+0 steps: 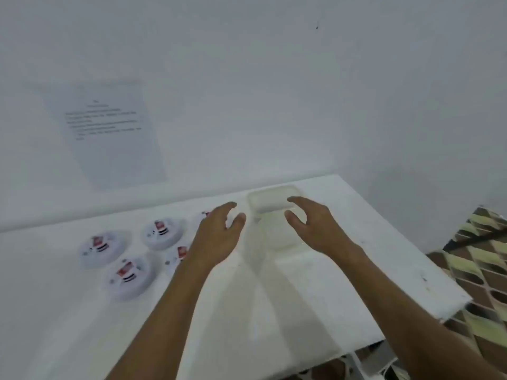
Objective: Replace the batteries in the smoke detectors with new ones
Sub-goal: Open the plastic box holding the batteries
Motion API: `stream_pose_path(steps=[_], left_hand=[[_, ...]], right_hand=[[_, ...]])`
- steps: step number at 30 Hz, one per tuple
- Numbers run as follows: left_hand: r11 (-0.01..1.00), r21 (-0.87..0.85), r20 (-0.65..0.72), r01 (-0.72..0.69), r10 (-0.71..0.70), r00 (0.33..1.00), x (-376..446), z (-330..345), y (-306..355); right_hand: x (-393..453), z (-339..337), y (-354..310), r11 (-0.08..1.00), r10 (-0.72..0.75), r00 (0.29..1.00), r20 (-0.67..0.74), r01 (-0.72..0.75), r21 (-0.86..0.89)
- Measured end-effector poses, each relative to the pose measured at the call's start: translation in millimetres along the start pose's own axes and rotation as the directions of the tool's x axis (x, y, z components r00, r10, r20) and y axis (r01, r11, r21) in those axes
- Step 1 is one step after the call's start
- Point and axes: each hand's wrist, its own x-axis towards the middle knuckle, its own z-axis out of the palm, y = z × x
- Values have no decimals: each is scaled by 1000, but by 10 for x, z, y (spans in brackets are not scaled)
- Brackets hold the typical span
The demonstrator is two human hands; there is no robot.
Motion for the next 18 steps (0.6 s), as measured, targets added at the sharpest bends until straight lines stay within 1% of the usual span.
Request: stream_pose_path(steps=[2, 3, 4, 7, 10, 13, 18], left_hand=[[996, -21, -19, 87, -88, 996, -18, 342, 51], [994, -17, -24, 110, -110, 994, -30, 526, 36], [991, -4, -11, 135, -135, 991, -50, 697, 41], [983, 22, -41, 182, -181, 983, 5, 1079, 73], [977, 28, -93, 212, -209, 974, 61, 1280, 107], [969, 27, -115, 247, -242, 963, 106, 1391, 102], [949, 62, -143, 311, -299, 943, 128, 1521, 70]], right_hand=[[-55, -89, 296, 999, 28, 999, -25, -27, 29], [-76, -87, 496, 998, 49, 999, -16, -49, 33], [-99, -90, 656, 998, 64, 998, 13, -64, 23], [-27, -85, 1016, 993, 75, 995, 65, -80, 87], [97, -81, 1198, 986, 67, 989, 131, -85, 143], [196, -65, 1277, 972, 53, 979, 199, -97, 215], [284, 1, 1351, 941, 80, 966, 245, -154, 301]])
